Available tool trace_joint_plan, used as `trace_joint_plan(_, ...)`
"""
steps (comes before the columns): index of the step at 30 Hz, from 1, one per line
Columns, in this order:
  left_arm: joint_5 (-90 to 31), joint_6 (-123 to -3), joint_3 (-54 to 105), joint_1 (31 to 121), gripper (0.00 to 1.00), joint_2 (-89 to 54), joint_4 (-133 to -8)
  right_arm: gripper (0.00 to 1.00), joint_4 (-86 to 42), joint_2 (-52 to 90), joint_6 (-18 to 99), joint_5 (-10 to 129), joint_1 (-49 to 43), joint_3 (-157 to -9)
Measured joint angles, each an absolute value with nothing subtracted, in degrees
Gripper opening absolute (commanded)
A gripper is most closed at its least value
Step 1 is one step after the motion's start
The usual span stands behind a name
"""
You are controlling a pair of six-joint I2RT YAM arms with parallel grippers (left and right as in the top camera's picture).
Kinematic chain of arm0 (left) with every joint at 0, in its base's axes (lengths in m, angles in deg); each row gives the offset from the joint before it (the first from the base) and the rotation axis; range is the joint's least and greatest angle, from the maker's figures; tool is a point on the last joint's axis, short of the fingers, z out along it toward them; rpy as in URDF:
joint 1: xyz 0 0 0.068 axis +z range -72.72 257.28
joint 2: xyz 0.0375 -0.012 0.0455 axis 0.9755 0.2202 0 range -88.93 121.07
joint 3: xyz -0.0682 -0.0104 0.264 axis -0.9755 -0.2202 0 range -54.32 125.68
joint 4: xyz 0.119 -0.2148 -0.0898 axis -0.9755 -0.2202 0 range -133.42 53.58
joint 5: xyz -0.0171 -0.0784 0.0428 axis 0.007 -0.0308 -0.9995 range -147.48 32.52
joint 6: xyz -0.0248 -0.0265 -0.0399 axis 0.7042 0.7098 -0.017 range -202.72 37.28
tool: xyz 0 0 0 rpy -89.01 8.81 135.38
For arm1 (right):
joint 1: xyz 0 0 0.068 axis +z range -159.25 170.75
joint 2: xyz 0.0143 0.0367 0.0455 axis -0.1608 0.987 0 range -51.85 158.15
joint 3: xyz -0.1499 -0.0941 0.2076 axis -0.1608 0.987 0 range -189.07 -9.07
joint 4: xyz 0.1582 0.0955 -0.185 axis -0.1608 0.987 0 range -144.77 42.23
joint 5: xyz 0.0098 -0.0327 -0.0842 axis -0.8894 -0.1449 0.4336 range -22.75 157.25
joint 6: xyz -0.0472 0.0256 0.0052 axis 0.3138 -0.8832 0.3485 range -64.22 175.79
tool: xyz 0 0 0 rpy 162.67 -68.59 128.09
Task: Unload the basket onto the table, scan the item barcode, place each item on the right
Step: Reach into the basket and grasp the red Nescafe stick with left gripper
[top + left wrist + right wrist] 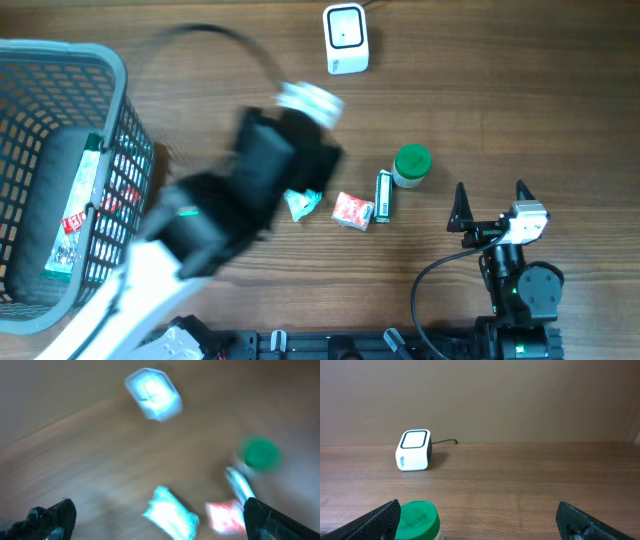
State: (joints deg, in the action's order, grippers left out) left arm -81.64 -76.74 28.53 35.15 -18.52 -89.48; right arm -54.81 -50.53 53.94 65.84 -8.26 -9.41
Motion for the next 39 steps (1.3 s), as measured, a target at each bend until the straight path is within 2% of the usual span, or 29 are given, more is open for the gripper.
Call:
trace_joint_plan(2, -83.61, -69.20, 28.55, 43.11, 1.00, -22.28, -88.46, 1.00, -54.81, -50.53, 53.94, 65.84, -8.26, -9.41)
trace_joint_plan(5, -84.53, -55.62, 28.55, 59.72, 1.00, -27.26, -88.06, 1.00, -54.81, -50.53, 53.94, 65.86, -8.26, -9.41)
trace_joint_plan(7, -82.28, -48.13, 28.55, 69.33, 1.00, -28.71, -88.30, 1.00, -54.81, -50.53, 53.94, 65.86, -8.26, -9.41)
trace_joint_plan(10, -77.47, -37.94, 28.55, 83.48, 1.00, -28.05, -90.42, 1.00, -54.81, -50.53, 53.94, 65.84, -8.26, -9.41)
trace_joint_plan(14, -69.80, -30.56, 28.55, 96.37, 1.00, -21.76, -93.04, 1.00, -54.81, -50.53, 53.94, 65.84, -8.26, -9.41)
trace_joint_plan(26, -60.09, -21.16, 28.55, 109.38, 1.00, 1.30, -99.73, 1.00, -54.81, -50.53, 53.94, 65.84, -8.26, -9.41)
trace_joint_plan(39, -61.03, -20.22, 23.35, 110.40, 1.00, 12.49, -97.68, 1.00, -54.81, -50.53, 53.94, 65.84, -8.26, -9.43)
